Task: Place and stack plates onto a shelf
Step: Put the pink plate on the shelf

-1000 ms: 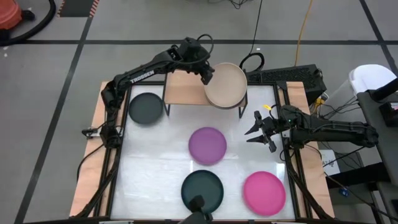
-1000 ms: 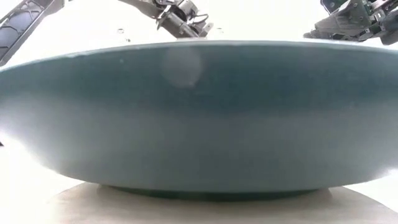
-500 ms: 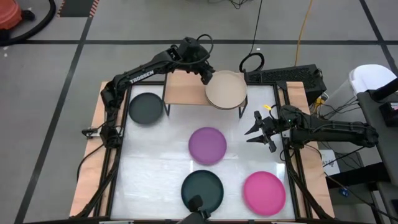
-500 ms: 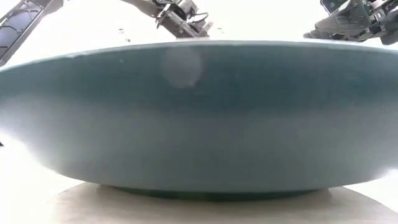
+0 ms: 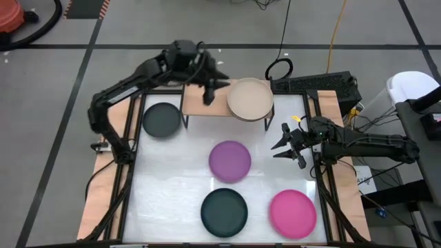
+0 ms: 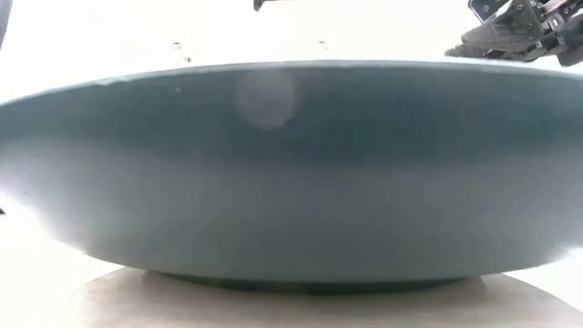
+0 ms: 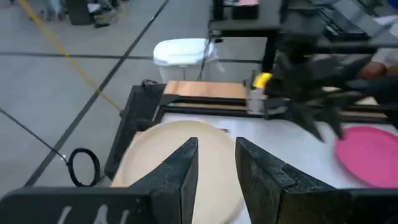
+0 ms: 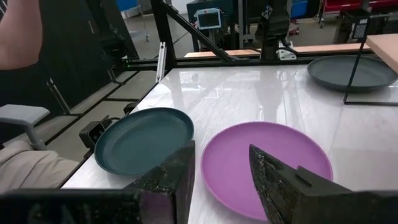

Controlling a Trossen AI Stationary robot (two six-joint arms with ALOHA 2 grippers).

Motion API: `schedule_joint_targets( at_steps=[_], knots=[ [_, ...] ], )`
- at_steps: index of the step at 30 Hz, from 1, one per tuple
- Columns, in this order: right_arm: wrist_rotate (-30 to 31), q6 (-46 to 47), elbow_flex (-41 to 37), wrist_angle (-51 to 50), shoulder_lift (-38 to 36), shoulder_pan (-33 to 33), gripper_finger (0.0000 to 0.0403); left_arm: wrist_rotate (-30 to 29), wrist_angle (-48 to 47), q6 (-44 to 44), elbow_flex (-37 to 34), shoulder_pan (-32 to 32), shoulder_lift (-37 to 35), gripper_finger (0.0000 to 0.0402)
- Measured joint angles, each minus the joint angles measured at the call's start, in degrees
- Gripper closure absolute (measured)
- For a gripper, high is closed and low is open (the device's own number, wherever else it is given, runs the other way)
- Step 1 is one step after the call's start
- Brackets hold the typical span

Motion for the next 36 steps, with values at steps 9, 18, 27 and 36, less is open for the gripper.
schedule_joint_targets(
  at_steps=[9, 18, 27, 36],
  knots=[
    [1.7, 1.6, 1.2, -0.6, 0.7, 0.0, 0.0271, -16.2, 10.2, 2.9, -25.2, -17.4, -15.9, 0.0289],
    [4.7, 1.0, 14.1, -20.8, 9.2, 3.5, 0.0271, -17.0, 56.7, -8.9, -63.8, -21.1, -29.7, 0.0289],
    [7.8, 3.9, 18.5, -34.0, 20.1, 14.7, 0.0271, -18.6, 77.4, -14.3, -79.0, -23.1, -30.4, 0.0289],
    [8.9, 9.2, 12.0, -32.1, 28.4, 27.3, 0.0271, -20.4, 76.8, -14.0, -80.3, -24.4, -29.9, 0.0289]
  ],
)
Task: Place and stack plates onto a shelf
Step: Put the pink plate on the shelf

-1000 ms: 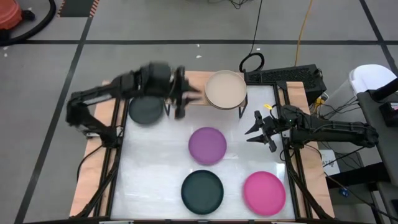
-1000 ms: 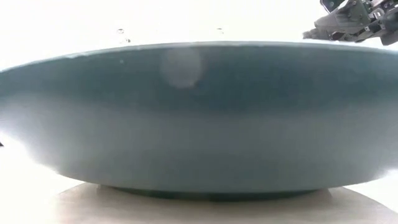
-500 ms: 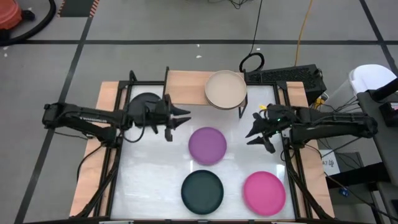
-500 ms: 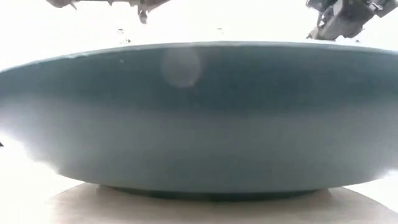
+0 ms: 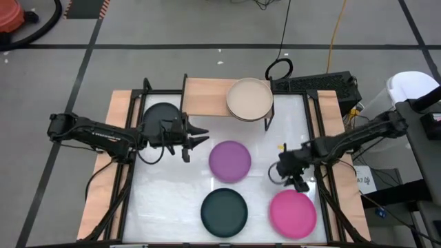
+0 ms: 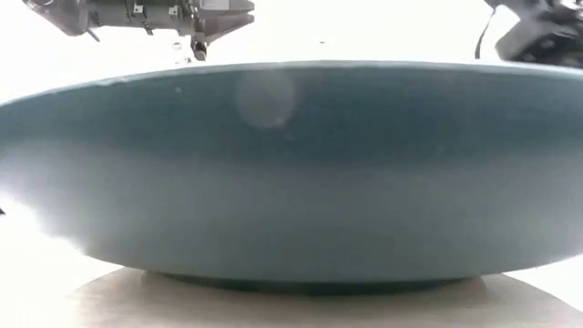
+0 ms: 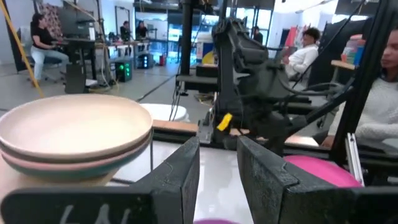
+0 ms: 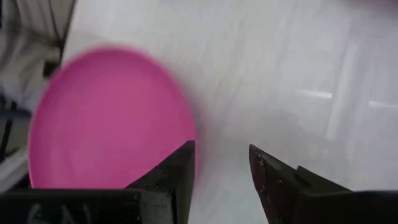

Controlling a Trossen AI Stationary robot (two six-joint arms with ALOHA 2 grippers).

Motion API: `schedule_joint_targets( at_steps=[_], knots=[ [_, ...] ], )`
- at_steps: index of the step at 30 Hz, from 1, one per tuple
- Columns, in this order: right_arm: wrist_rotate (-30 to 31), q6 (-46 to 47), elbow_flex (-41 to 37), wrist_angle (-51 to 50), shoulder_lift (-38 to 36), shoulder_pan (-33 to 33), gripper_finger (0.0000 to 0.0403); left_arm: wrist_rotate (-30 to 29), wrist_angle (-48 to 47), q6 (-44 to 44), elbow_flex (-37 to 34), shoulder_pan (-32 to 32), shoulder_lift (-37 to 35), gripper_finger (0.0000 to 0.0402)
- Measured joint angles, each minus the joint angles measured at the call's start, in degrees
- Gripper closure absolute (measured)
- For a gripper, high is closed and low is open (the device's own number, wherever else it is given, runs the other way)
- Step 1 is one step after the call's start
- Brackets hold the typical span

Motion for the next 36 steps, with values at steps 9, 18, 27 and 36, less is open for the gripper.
schedule_joint_targets(
  at_steps=[9, 18, 27, 36],
  knots=[
    [5.0, 3.0, -3.6, 6.6, 5.5, 5.5, 0.0271, -0.1, 0.2, 0.6, 0.0, -0.1, 0.6, 0.0289],
    [4.6, 5.4, -4.3, 9.1, 8.7, 5.7, 0.0271, -0.1, -2.3, -0.2, 0.0, -0.8, 0.6, 0.0289],
    [4.5, 6.7, -4.3, 9.5, 5.7, 5.3, 0.0271, -0.4, -2.9, -0.4, 0.0, -0.8, 0.6, 0.0289],
    [1.6, 9.1, -4.3, 10.3, 4.2, 6.1, 0.0271, -0.4, -3.8, -1.2, 0.0, -0.8, 0.6, 0.0289]
  ],
)
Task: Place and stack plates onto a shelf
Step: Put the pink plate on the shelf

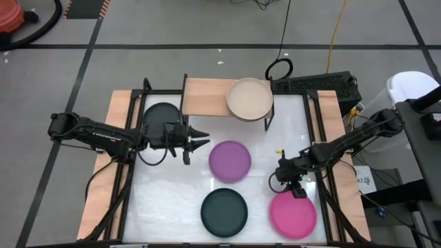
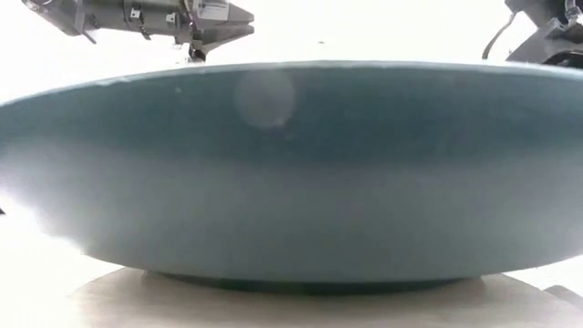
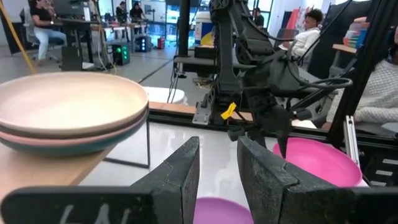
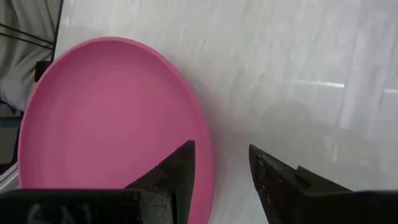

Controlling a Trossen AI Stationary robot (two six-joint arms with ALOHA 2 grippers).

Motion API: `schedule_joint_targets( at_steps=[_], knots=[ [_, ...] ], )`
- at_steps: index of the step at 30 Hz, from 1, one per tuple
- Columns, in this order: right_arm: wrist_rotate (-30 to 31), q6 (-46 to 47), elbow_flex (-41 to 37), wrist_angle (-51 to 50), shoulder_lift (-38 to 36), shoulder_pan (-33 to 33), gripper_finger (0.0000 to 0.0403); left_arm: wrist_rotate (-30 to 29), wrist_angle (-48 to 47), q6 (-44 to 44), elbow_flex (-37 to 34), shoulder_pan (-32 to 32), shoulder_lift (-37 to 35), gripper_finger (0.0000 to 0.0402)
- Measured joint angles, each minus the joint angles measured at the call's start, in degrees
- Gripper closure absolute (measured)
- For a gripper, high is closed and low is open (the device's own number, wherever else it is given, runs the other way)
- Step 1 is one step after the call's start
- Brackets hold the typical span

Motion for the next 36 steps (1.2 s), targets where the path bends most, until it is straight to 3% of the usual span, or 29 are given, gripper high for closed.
schedule_joint_targets(
  at_steps=[6, 12, 15, 20, 24, 30, 36],
  knots=[
    [1.1, 5.7, -5.7, 10.4, 0.2, 2.2, 0.0271, 0.0, -1.4, -0.6, 0.0, 0.0, 0.0, 0.0289],
    [1.9, 9.3, -9.7, 12.6, 0.2, 3.3, 0.0276, 0.0, -1.6, -0.6, 0.0, 0.0, 0.0, 0.0289],
    [2.9, 9.9, -9.9, 12.7, 0.2, 3.3, 0.0304, 0.0, -1.6, -0.6, 0.0, 0.0, 0.0, 0.0289],
    [2.4, 9.0, -9.8, 12.9, 0.1, 3.3, 0.039, 0.0, -1.7, -0.7, 0.0, 0.0, 0.0, 0.0289],
    [2.6, 8.2, -9.6, 13.3, 0.1, 2.3, 0.0398, 0.0, -1.7, -0.7, 0.0, 0.0, 0.0, 0.0289],
    [7.2, 3.8, -2.9, 12.7, -0.5, -3.9, 0.0401, 0.0, -3.2, -0.5, 0.0, 0.5, -0.9, 0.0289],
    [12.5, -8.3, 10.3, 11.1, -0.6, -14.1, 0.0401, -0.6, -8.9, 2.0, 0.0, 4.2, -8.5, 0.0289]
  ],
)
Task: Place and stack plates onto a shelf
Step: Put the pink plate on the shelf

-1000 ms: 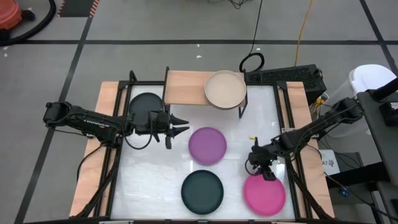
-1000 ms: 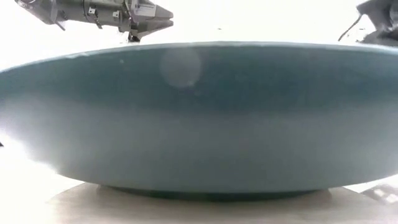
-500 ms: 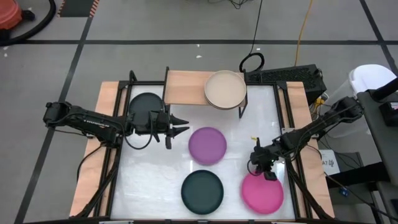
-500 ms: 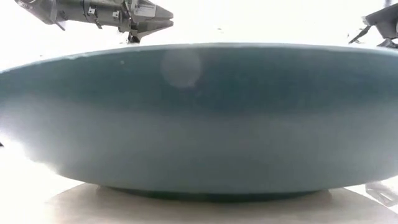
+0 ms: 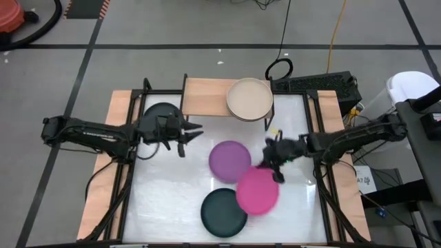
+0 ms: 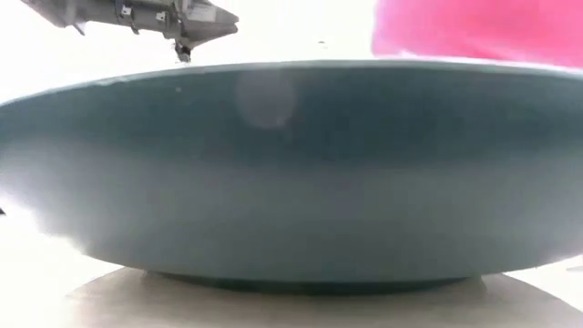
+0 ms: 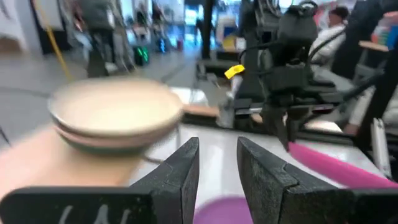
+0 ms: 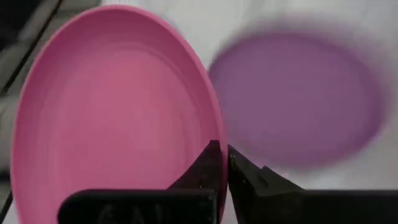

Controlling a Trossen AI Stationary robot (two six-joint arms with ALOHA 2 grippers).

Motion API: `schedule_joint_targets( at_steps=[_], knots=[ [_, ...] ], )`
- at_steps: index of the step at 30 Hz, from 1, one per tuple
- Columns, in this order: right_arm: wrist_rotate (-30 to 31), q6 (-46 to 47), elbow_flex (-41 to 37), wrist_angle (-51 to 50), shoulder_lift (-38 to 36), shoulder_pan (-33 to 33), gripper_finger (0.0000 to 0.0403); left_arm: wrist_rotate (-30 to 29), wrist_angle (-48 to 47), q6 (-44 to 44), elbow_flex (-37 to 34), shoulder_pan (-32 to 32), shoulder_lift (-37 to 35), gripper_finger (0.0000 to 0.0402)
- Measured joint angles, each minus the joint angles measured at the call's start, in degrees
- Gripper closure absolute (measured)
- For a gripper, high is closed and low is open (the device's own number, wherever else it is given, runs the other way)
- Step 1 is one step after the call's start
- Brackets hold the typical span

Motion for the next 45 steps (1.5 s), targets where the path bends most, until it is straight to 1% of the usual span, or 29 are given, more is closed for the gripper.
schedule_joint_targets(
  at_steps=[4, 8, 11, 15, 16, 18, 22, 25, 28, 33, 39, 45],
  knots=[
    [1.6, -8.7, 8.9, 1.2, 0.3, -7.1, 0.0402, 0.0, -3.7, 3.7, 0.0, 3.3, -7.8, 0.0289],
    [3.0, -14.0, 18.4, 3.0, 2.6, -15.4, 0.0402, 0.0, -6.4, 4.0, 0.0, 5.8, -14.2, 0.0289],
    [2.6, -15.3, 25.8, 4.8, 6.5, -21.9, 0.0402, 0.0, -6.8, 4.0, 0.0, 6.6, -16.7, 0.0289],
    [2.4, -17.3, 36.6, 4.5, 14.9, -29.3, 0.0402, 0.0, -7.2, 4.0, 0.0, 6.6, -17.5, 0.0289],
    [1.9, -17.7, 39.2, 4.3, 17.2, -31.0, 0.0402, 0.0, -7.6, 3.9, 0.0, 6.5, -17.5, 0.0289],
    [-1.1, -17.7, 44.1, 4.4, 22.1, -34.3, 0.0402, 0.0, -9.0, 3.7, 0.0, 6.5, -17.4, 0.0289],
    [-8.3, -14.3, 52.6, 4.5, 31.8, -39.8, 0.0402, 0.0, -11.9, 1.9, 0.0, 6.5, -17.0, 0.0289],
    [-11.6, -12.4, 57.6, 3.9, 38.5, -42.7, 0.0402, 0.1, -12.8, 0.6, 0.0, 6.5, -17.0, 0.0289],
    [-14.2, -11.7, 60.6, 2.9, 43.9, -44.8, 0.0403, 0.1, -13.0, 0.0, 0.0, 6.4, -17.0, 0.0289],
    [-14.2, -11.8, 61.0, 2.0, 49.0, -46.8, 0.0403, 0.2, -13.0, -0.2, 0.0, 5.9, -17.0, 0.0289],
    [-14.2, -12.8, 61.0, 1.4, 51.8, -47.6, 0.0403, 0.2, -13.0, 0.7, 0.0, 5.5, -17.0, 0.0289],
    [-14.2, -14.6, 60.4, 1.3, 51.8, -47.6, 0.0401, 0.2, -13.2, 0.9, 0.0, 5.5, -17.0, 0.0289]
  ],
)
